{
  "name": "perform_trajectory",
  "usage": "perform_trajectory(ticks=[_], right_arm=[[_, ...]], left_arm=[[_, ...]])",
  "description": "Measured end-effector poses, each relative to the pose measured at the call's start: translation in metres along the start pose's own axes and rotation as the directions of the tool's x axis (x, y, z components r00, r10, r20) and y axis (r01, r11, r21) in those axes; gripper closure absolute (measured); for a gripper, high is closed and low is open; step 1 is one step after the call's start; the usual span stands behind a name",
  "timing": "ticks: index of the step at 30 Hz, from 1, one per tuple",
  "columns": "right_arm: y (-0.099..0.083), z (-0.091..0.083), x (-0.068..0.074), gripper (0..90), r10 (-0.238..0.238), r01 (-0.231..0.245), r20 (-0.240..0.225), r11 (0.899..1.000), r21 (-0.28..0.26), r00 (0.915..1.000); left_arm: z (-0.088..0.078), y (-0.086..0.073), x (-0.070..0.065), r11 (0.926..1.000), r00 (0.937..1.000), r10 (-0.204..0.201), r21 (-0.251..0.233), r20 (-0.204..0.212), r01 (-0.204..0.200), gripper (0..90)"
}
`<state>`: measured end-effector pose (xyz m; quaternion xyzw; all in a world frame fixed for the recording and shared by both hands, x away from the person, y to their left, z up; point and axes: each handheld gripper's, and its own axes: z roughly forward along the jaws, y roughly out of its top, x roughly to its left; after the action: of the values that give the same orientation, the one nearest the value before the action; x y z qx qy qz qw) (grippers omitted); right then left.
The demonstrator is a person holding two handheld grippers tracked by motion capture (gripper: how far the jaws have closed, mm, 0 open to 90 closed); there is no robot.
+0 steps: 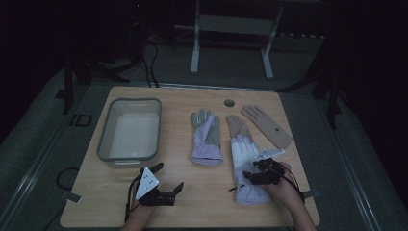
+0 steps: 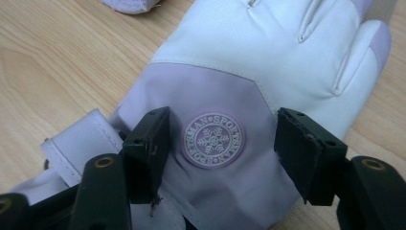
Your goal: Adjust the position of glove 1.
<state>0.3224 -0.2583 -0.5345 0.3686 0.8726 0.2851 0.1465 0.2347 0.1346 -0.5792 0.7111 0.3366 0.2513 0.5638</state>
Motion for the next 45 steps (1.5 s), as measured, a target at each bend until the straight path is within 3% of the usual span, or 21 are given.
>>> perform_trajectory(ticks=[3, 6, 9, 10, 12, 22, 24, 28, 31, 45], right_arm=[[-0.002, 0.002, 0.005, 34.2, -0.022, 0.023, 0.031, 1.0, -0.013, 0.9993], [-0.004, 0.002, 0.005, 35.9, -0.017, 0.018, 0.03, 1.0, -0.022, 0.9994], [-0.005, 0.002, 0.004, 43.8, 0.007, -0.007, 0.007, 1.0, -0.027, 1.0], [-0.008, 0.001, 0.005, 55.3, 0.019, -0.02, -0.021, 0.999, -0.041, 0.9996], [-0.009, 0.0, 0.006, 60.1, 0.03, -0.031, -0.022, 0.998, -0.047, 0.9993], [-0.008, -0.01, 0.008, 70.0, 0.135, -0.135, -0.003, 0.988, -0.072, 0.9908], [-0.006, -0.015, 0.009, 72.5, 0.12, -0.119, 0.014, 0.991, -0.067, 0.9926], [-0.004, -0.025, 0.011, 73.8, 0.134, -0.132, 0.02, 0.988, -0.085, 0.9908], [-0.002, -0.037, 0.007, 73.9, 0.176, -0.173, 0.009, 0.978, -0.118, 0.9844], [0.025, -0.075, -0.006, 74.6, 0.182, -0.167, 0.057, 0.964, -0.207, 0.9816]], left_arm=[[0.0, 0.0, 0.0, 1.0, 1.0, 0.001, 0.001, 0.0, -0.001, 1.1], [0.0, 0.0, 0.0, 1.0, 1.0, 0.002, 0.001, 0.0, -0.002, 1.1], [0.0, 0.0, 0.0, 1.0, 1.0, 0.002, 0.001, 0.0, -0.002, 1.1], [0.0, 0.0, 0.0, 1.0, 1.0, 0.003, 0.003, 0.0, -0.003, 1.1], [0.0, 0.0, 0.0, 1.0, 1.0, 0.002, 0.003, -0.001, -0.002, 1.1], [0.0, 0.0, 0.0, 1.0, 1.0, -0.002, 0.001, -0.003, 0.002, 1.1], [0.0, 0.0, 0.0, 1.0, 1.0, -0.001, 0.001, -0.003, 0.001, 1.1], [0.0, 0.0, 0.0, 1.0, 1.0, -0.002, 0.001, -0.003, 0.002, 1.1], [0.0, 0.0, 0.0, 1.0, 1.0, 0.002, 0.001, -0.004, -0.002, 1.1], [0.0, 0.0, 0.0, 1.0, 1.0, -0.004, -0.001, -0.003, 0.004, 1.1]])
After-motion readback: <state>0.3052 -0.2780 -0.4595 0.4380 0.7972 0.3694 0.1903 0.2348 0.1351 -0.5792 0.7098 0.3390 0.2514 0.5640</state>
